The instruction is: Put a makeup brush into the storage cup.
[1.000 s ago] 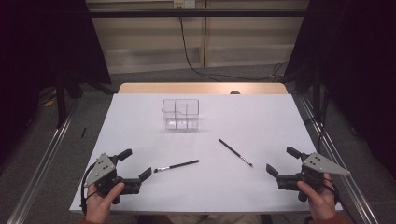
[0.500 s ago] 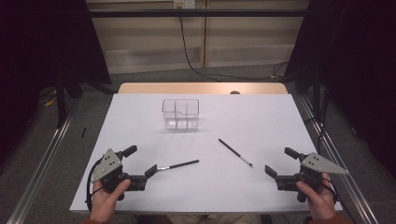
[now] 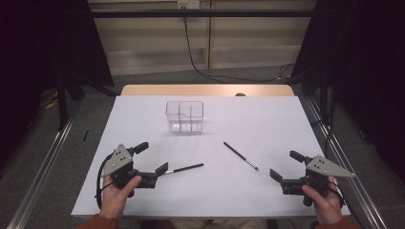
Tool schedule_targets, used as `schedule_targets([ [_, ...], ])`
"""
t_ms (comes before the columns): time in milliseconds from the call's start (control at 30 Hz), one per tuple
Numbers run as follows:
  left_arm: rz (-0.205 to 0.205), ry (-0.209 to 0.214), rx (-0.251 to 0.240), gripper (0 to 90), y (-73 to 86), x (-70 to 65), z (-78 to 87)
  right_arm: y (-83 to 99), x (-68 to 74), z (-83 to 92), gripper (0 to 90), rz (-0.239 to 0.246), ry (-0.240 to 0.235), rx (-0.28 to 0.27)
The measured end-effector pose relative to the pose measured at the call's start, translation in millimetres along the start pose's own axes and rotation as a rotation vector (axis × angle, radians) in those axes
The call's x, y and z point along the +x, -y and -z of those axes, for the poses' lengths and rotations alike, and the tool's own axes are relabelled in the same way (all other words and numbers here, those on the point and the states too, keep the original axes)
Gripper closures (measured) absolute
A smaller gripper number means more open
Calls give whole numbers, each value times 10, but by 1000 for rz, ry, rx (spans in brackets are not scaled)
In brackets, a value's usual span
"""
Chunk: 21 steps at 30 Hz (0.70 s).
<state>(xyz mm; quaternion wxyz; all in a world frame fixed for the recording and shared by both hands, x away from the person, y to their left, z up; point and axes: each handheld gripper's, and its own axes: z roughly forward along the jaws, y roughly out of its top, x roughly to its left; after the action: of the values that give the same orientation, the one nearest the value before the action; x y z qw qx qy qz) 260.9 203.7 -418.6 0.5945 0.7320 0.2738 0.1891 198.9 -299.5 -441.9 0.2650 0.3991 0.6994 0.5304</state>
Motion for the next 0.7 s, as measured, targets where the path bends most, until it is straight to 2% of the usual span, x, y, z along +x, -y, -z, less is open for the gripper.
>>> schedule_targets([
  [67,-11,-1,0,18,-13,14,-18,0,-4,6,3,-4,2,-2],
  [200,-1,3,-2,18,-34,51,-66,-1,-8,5,4,-6,9,-2],
  [233,-9,11,3,18,-44,63,-82,-2,-7,4,3,-6,8,-2],
  [333,-9,-6,7,25,-70,82,-140,0,-6,-8,4,-9,6,2],
  [567,2,24,4,24,-111,127,-269,0,-12,-4,3,-6,4,-3],
  [700,3,26,7,25,-139,150,-333,1,-12,-5,4,-12,4,-1],
])
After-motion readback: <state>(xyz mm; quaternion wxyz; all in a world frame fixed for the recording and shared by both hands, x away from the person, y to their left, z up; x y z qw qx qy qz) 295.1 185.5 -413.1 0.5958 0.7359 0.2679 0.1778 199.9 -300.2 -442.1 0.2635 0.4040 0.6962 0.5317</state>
